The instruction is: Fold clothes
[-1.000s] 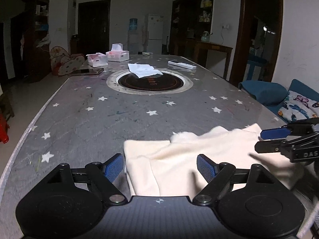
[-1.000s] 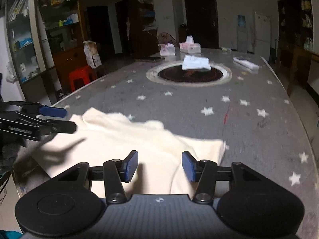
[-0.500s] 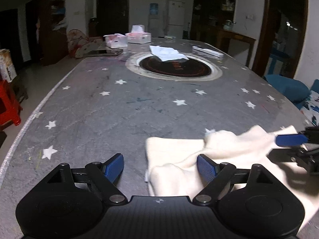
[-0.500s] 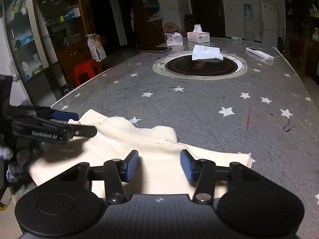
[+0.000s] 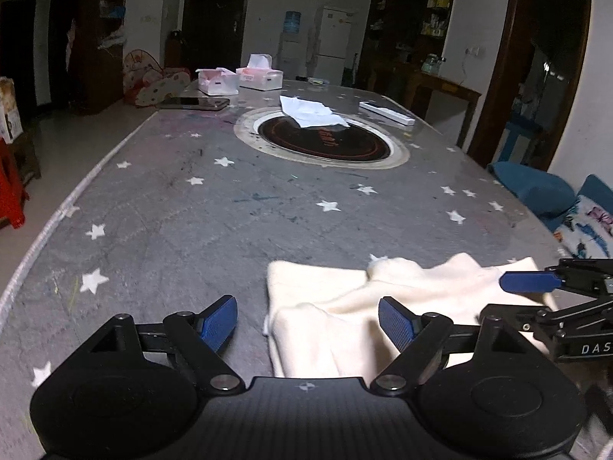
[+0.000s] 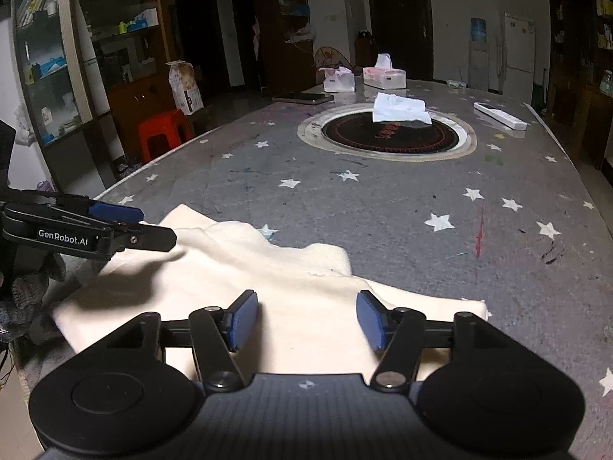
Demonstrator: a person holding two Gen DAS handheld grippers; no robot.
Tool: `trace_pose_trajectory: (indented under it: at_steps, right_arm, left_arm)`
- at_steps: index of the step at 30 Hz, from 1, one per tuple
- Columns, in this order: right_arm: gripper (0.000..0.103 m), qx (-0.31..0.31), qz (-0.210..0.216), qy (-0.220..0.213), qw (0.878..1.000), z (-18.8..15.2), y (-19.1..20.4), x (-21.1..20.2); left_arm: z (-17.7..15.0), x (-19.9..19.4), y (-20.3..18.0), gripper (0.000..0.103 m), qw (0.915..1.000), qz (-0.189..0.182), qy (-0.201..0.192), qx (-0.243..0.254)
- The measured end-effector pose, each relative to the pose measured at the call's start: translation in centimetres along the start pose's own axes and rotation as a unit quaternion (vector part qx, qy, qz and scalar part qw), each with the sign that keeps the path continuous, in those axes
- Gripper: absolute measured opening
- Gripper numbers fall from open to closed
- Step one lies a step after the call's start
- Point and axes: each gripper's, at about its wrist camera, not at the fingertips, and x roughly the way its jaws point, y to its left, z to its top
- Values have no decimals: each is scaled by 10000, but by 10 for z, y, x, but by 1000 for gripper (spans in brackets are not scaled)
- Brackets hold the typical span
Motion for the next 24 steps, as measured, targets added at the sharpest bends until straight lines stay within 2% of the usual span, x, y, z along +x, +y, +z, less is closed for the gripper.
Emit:
trace_pose_trajectory:
  at_steps: [1, 7, 9, 11, 14, 21, 24]
  right_arm:
    - [73, -8, 13, -38, 10000, -1, 2, -3]
    - [82, -117, -13, -304, 9995, -6, 12, -22]
    - [88, -142, -33, -413, 9990, -8, 15, -29]
    - [100, -169, -78, -526, 9984, -11, 19, -35]
    - [103, -231, -95, -627, 9977, -16, 25, -42]
    - [103, -191, -121, -785, 9967, -26, 38, -54]
    - [103, -188, 19, -733, 9971, -30, 44, -56]
  left_arm:
    - [-1, -2, 0, 89, 10000, -44, -2, -35]
    - [-7, -13, -3, 100, 9999, -5, -161, -13]
    - [-8, -18, -2, 103, 9997, -52, -255, -32]
    - [-9, -23, -3, 103, 9995, -70, -314, -31]
    - [-10, -28, -4, 103, 9994, -33, -337, -24]
    - [-16, -40, -3, 103, 9991, 25, -393, -181]
    - [-19, -45, -3, 103, 9991, 76, -352, -210]
